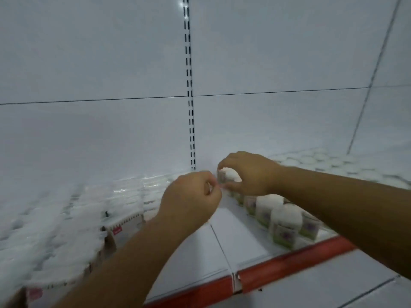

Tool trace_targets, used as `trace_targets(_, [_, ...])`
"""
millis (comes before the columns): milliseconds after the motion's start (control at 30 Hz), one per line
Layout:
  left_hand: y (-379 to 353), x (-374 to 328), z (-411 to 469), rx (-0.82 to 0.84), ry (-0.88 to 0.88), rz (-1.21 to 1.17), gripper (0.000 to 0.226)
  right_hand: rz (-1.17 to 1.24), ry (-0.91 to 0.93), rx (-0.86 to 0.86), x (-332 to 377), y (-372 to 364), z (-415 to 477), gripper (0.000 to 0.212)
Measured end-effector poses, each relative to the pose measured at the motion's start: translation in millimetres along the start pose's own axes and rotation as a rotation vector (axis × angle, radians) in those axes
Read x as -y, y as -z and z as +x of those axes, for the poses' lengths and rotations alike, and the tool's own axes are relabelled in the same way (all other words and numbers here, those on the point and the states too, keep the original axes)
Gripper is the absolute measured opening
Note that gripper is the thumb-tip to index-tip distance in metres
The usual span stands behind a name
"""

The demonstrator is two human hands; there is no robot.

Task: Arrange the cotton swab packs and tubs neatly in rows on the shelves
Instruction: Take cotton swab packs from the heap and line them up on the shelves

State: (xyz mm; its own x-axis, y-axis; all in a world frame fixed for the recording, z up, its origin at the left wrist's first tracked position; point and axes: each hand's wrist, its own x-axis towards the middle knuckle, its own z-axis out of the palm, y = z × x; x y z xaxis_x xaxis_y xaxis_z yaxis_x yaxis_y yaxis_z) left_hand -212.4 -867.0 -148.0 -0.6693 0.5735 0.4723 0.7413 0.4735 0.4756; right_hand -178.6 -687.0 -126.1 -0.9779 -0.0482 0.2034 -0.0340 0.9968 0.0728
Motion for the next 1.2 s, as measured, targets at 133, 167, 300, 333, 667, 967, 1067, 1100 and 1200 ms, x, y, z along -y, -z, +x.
trace_targets(133, [-26.8, -48.5, 41.9, 0.201, -0.134, 0.092, 0.042, -0.159, -0.159, 0.061, -58.9, 31.6, -54.0, 0.059])
trace_targets(167, [-37.5, -65.1, 53.7, 0.246, -0.171, 0.122, 0.051, -0.130, -0.222, 0.049, -76.7, 40.6, -71.3, 0.061])
trace_targets(300, [-101.7, -161.5, 102.2, 0.509, -0.266, 0.206, 0.070, -0.201, -0.427, 0.060, -160.1, 59.5, -157.3, 0.071])
trace_targets(333, [-120.6, -189.3, 111.2, 0.548, -0.298, 0.245, 0.071, -0.234, -0.474, 0.070, -182.7, 60.0, -182.2, 0.073])
trace_targets(667, [-308.8, -409.6, 157.9, 0.586, -0.483, 0.343, 0.069, -0.152, -0.802, 0.147, -385.1, 55.6, -403.2, 0.080])
trace_targets(967, [-443.6, -507.0, 228.5, 0.683, -0.517, 0.431, 0.067, -0.058, -0.852, 0.171, -539.3, 30.7, -456.8, 0.078])
trace_targets(1067, [-491.6, -528.1, 277.1, 0.639, -0.538, 0.417, 0.065, -0.094, -0.884, 0.193, -601.6, 19.0, -456.7, 0.075])
trace_targets(1100, [-508.1, -536.2, 295.2, 0.639, -0.544, 0.399, 0.065, -0.094, -0.900, 0.190, -626.4, 18.1, -454.9, 0.074])
trace_targets(1200, [-555.9, -557.2, 339.5, 0.689, -0.529, 0.367, 0.066, -0.067, -0.942, 0.190, -693.8, 20.3, -447.4, 0.073])
